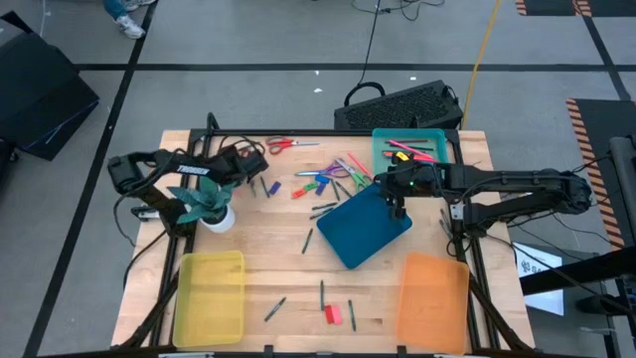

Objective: Sort crayons/erasers/pens/pencils in bins
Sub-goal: Put the yellow pencil into the green bin

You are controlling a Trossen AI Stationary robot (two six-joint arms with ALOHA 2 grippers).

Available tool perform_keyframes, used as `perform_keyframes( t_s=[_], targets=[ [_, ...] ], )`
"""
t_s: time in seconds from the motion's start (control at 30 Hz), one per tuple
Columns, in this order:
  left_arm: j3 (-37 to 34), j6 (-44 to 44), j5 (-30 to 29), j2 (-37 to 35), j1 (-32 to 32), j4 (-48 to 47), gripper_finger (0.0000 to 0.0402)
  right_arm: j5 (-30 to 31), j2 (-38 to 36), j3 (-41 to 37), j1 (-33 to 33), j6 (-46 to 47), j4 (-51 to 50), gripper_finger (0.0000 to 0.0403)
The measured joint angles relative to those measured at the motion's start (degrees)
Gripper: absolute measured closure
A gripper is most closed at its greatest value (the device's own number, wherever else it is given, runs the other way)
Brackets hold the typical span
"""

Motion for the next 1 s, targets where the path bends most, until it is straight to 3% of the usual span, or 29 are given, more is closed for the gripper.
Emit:
perform_keyframes(
  t_s=[0.37, 0.5, 0.63, 0.7, 0.8, 1.0],
  targets=[
    [0.03, 1.54, 2.34, -4.53, -7.54, 4.46, 0.0377, 0.01, -0.22, 0.00, 0.00, 2.05, 0.08, 0.0213],
    [0.08, 3.72, 2.90, -4.98, -10.72, 10.32, 0.0377, 0.43, -0.22, 0.00, -0.05, 2.47, 0.06, 0.0213],
    [0.09, 8.17, 4.37, -6.82, -12.67, 17.33, 0.0376, 5.87, -0.22, 0.00, -0.15, 5.04, 0.91, 0.0213],
    [0.09, 12.65, 6.28, -7.73, -13.32, 21.73, 0.0376, 5.78, -0.22, 0.00, -0.78, 8.29, 2.48, 0.0213],
    [0.10, 19.98, 11.93, -8.99, -13.68, 30.28, 0.0376, 1.32, -0.19, -0.52, -1.89, 13.74, 10.22, 0.0213],
    [0.11, 30.27, 19.81, -9.07, -13.60, 44.24, 0.0376, -2.69, 0.24, -9.18, -2.36, 21.12, 41.56, 0.0213]
  ],
)
